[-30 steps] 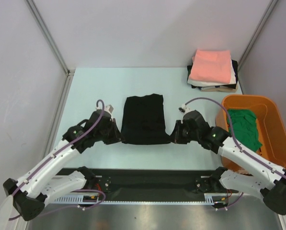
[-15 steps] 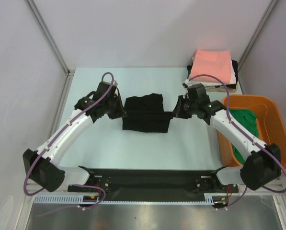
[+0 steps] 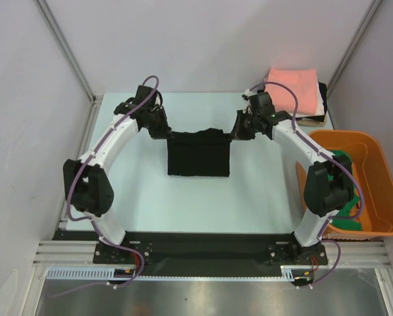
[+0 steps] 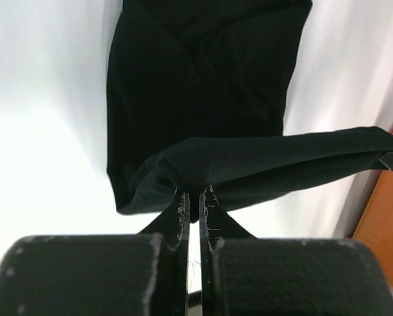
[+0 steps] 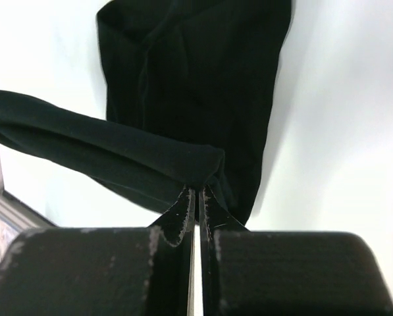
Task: Fold and stack the t-shirts
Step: Fold the tshirt
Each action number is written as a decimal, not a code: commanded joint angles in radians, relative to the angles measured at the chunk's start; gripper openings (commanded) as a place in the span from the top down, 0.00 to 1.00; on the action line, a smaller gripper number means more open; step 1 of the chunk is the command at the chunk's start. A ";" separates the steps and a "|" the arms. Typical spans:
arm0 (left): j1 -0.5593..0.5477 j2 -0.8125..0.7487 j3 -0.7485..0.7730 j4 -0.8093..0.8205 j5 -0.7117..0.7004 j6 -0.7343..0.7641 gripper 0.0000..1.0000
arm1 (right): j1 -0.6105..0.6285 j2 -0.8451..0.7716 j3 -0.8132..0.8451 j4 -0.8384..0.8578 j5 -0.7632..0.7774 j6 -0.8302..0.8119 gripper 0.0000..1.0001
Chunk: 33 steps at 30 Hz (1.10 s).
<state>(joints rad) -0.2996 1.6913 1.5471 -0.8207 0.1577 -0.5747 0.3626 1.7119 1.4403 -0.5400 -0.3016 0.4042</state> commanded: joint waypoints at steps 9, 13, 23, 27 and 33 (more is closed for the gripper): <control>0.088 0.240 0.295 -0.075 -0.012 0.075 1.00 | -0.054 0.216 0.235 -0.014 0.032 -0.053 1.00; 0.102 0.324 0.378 -0.092 0.000 0.079 1.00 | -0.060 0.291 0.317 -0.037 0.022 -0.065 1.00; 0.128 0.525 0.525 -0.100 0.054 0.065 0.99 | -0.086 0.457 0.485 -0.069 0.007 -0.033 1.00; 0.149 0.639 0.669 -0.136 0.085 0.052 0.51 | -0.099 0.564 0.636 -0.101 -0.028 -0.028 0.30; 0.182 0.711 0.961 -0.178 0.180 0.001 0.33 | -0.105 0.643 0.957 -0.250 -0.056 -0.004 0.18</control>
<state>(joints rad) -0.1368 2.4458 2.3680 -0.9726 0.2775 -0.5457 0.2565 2.4020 2.2704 -0.7109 -0.3332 0.3920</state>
